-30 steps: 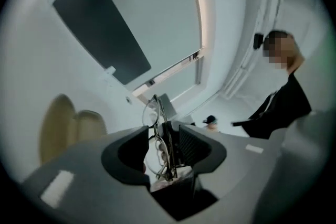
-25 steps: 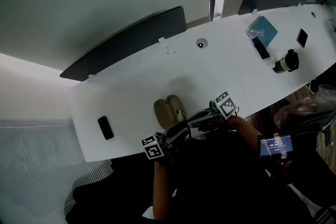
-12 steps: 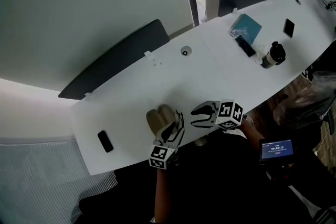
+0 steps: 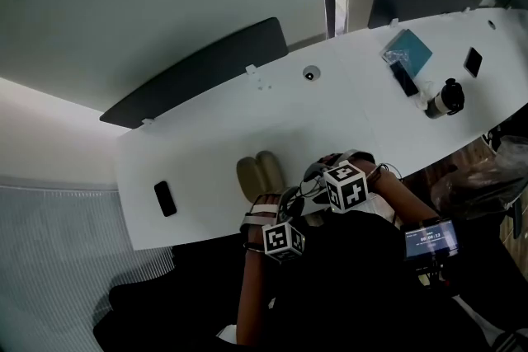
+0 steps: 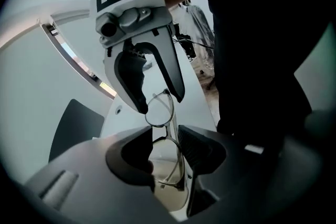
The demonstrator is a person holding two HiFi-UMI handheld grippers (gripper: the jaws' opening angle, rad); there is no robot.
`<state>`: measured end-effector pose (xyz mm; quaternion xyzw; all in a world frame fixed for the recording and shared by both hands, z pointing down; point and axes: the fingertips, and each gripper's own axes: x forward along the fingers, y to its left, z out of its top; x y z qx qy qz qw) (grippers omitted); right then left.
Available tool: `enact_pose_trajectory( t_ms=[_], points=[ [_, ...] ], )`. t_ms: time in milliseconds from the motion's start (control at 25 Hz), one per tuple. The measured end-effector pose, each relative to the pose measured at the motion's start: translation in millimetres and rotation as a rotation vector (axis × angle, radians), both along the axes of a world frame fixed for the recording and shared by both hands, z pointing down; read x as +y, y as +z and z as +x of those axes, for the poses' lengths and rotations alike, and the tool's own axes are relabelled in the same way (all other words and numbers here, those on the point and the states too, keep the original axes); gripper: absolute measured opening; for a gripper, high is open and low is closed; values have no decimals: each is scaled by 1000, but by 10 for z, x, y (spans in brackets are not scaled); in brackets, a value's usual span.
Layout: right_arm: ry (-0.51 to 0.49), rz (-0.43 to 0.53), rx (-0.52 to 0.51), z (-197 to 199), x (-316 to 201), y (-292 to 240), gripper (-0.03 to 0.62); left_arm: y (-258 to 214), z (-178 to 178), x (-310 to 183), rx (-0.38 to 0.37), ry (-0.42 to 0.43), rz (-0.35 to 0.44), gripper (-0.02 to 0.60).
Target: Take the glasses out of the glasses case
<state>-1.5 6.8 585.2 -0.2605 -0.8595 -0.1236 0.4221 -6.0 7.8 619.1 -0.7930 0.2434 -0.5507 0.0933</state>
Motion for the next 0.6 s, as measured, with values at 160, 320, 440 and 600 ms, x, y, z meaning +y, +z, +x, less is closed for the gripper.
enact_pose_trajectory(
  t_ms=[160, 320, 440, 600],
  points=[
    [-9, 21, 24, -138, 32, 163, 227, -119, -86, 24, -20, 8, 30, 134],
    [-9, 17, 50, -230, 33, 298, 227, -102, -94, -19, 8, -14, 51, 29],
    [25, 35, 60, -271, -43, 442, 227, 99, -126, -277, -28, -21, 82, 28],
    [143, 142, 27, -301, -376, 503, 224, -21, -132, -522, 17, -46, 125, 27]
  ],
)
